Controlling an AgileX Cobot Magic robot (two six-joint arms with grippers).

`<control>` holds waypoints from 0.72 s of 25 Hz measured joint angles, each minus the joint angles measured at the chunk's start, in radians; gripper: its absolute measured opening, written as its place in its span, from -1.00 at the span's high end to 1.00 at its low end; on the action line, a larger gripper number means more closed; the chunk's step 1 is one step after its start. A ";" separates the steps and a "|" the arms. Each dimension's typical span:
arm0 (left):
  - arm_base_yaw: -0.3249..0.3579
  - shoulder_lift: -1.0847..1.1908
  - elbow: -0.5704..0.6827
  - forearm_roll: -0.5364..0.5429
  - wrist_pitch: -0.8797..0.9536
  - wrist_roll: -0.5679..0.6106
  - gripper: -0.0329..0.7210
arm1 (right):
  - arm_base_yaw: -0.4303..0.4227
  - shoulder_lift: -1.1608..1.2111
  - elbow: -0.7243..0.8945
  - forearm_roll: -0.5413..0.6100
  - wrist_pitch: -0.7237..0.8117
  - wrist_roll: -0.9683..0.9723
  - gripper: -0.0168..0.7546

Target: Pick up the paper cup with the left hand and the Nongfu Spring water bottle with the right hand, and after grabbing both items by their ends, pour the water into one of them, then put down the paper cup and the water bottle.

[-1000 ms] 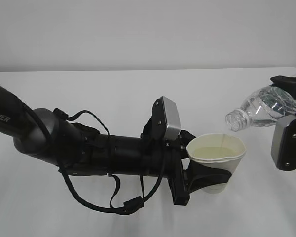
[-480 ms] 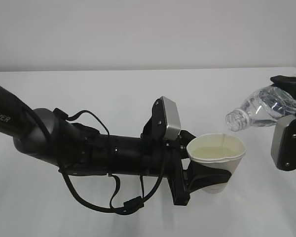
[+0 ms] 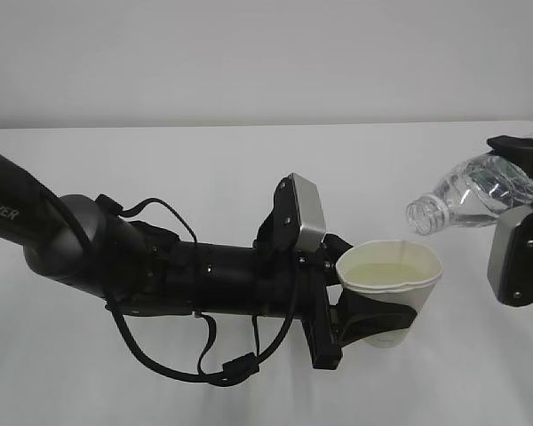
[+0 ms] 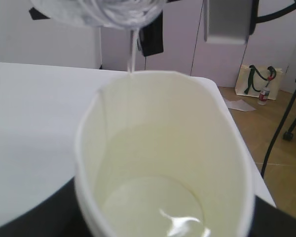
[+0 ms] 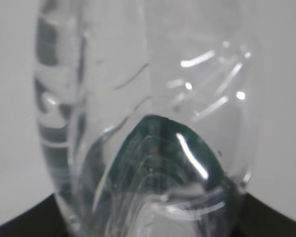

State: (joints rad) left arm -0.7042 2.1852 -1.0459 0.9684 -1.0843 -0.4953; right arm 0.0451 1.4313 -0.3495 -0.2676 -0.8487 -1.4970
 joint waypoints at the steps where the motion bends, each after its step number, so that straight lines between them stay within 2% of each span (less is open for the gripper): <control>1: 0.000 0.000 0.000 0.000 0.000 0.000 -0.18 | 0.000 0.000 0.000 0.000 0.000 0.000 -0.07; 18: 0.000 0.000 0.000 -0.002 0.000 0.000 -0.18 | 0.000 0.000 0.000 0.000 -0.024 0.163 -0.07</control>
State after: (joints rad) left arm -0.7042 2.1852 -1.0459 0.9666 -1.0843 -0.4953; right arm 0.0451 1.4313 -0.3495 -0.2676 -0.8727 -1.3343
